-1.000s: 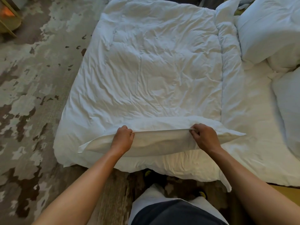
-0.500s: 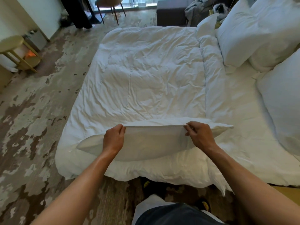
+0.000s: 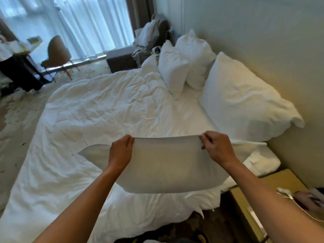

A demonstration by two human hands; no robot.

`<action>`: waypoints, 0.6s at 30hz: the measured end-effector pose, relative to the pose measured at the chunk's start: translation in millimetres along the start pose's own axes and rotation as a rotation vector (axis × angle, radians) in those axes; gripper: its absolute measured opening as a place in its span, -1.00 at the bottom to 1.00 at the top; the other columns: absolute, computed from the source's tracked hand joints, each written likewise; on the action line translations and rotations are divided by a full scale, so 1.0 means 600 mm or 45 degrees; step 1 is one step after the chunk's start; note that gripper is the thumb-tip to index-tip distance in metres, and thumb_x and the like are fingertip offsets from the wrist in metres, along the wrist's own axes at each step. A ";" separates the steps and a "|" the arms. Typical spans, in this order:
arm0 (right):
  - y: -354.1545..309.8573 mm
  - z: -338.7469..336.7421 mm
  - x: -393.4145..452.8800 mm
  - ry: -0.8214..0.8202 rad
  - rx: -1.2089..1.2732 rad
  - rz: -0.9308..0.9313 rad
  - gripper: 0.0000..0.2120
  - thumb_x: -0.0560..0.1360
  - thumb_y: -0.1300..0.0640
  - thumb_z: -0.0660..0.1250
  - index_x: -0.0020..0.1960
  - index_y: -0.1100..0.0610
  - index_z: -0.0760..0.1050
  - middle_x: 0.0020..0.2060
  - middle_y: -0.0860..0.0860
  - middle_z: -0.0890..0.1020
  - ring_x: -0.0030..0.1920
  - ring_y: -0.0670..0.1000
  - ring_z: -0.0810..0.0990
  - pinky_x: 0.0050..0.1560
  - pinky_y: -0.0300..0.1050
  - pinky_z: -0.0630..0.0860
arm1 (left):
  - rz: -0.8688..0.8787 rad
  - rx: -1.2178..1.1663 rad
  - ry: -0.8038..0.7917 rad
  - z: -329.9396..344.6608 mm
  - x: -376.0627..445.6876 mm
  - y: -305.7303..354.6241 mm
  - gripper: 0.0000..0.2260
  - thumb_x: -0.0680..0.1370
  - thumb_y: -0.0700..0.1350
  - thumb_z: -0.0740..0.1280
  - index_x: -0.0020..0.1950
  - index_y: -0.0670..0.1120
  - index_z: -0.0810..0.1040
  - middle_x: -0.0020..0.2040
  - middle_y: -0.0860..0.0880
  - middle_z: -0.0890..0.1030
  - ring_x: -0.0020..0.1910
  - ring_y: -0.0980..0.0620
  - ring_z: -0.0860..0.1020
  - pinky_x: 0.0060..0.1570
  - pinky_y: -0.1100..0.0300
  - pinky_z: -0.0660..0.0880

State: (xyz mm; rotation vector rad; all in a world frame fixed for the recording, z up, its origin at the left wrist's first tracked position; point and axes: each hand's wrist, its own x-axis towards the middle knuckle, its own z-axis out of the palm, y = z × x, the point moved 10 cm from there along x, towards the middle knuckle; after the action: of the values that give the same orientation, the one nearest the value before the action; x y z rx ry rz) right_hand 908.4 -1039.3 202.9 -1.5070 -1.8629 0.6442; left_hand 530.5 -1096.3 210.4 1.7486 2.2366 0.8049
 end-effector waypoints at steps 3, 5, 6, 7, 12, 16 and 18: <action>0.096 -0.068 -0.043 0.066 0.009 0.158 -0.75 0.63 0.07 0.37 -0.23 0.00 0.62 -0.41 -0.11 0.68 -0.29 -0.17 0.64 -0.09 -0.03 0.60 | 0.097 -0.014 -0.087 0.080 0.016 0.091 -0.72 0.70 -0.02 0.21 -0.19 0.00 0.53 -0.31 0.07 0.59 -0.31 0.08 0.55 -0.28 0.08 0.44; 0.156 -0.123 -0.078 0.141 0.019 0.275 -0.74 0.64 0.05 0.37 -0.24 -0.03 0.60 -0.41 -0.12 0.68 -0.29 -0.18 0.64 -0.12 -0.04 0.60 | 0.188 -0.012 -0.140 0.133 0.026 0.161 -0.71 0.70 0.01 0.18 -0.18 0.00 0.53 -0.32 0.07 0.59 -0.31 0.12 0.55 -0.26 0.03 0.50; 0.181 -0.147 -0.095 0.181 0.021 0.316 -0.73 0.64 0.04 0.36 -0.24 -0.04 0.60 -0.41 -0.12 0.68 -0.29 -0.18 0.64 -0.13 -0.04 0.59 | 0.233 -0.009 -0.163 0.156 0.033 0.196 -0.70 0.69 0.02 0.17 -0.18 0.00 0.53 -0.32 0.08 0.59 -0.30 0.14 0.55 -0.25 0.03 0.51; 0.202 -0.168 -0.113 0.222 0.019 0.350 -0.73 0.64 0.04 0.36 -0.24 -0.04 0.60 -0.41 -0.13 0.68 -0.28 -0.18 0.64 -0.14 -0.05 0.57 | 0.271 -0.013 -0.187 0.178 0.041 0.229 -0.70 0.69 0.03 0.16 -0.18 0.01 0.53 -0.32 0.09 0.59 -0.30 0.14 0.55 -0.26 0.04 0.50; 0.267 -0.251 -0.173 0.387 0.019 0.473 -0.73 0.66 0.03 0.34 -0.20 -0.04 0.61 -0.36 -0.13 0.69 -0.25 -0.17 0.66 -0.18 -0.16 0.52 | 0.443 -0.058 -0.231 0.257 0.080 0.369 -0.74 0.67 0.02 0.20 -0.16 0.03 0.56 -0.34 0.18 0.53 -0.34 0.23 0.48 -0.31 0.18 0.38; 0.303 -0.295 -0.205 0.515 0.006 0.584 -0.74 0.66 0.02 0.35 -0.19 -0.01 0.64 -0.35 -0.12 0.70 -0.25 -0.17 0.65 -0.17 -0.17 0.53 | 0.582 -0.172 -0.323 0.322 0.106 0.466 -0.75 0.67 -0.05 0.26 -0.15 -0.07 0.60 -0.29 0.03 0.61 -0.27 -0.03 0.59 -0.21 0.07 0.51; 0.321 -0.310 -0.211 0.552 0.002 0.631 -0.73 0.66 0.02 0.35 -0.20 -0.02 0.63 -0.34 -0.12 0.69 -0.25 -0.17 0.65 -0.16 -0.15 0.55 | 0.634 -0.210 -0.379 0.357 0.124 0.511 -0.75 0.67 -0.07 0.27 -0.15 -0.11 0.61 -0.26 -0.04 0.65 -0.24 -0.10 0.62 -0.16 0.02 0.57</action>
State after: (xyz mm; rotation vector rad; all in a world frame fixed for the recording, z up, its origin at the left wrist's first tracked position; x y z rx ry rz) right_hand 1189.6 -1124.8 165.7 -1.9453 -1.1722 0.4797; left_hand 865.5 -914.8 204.8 2.2019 1.5233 0.7263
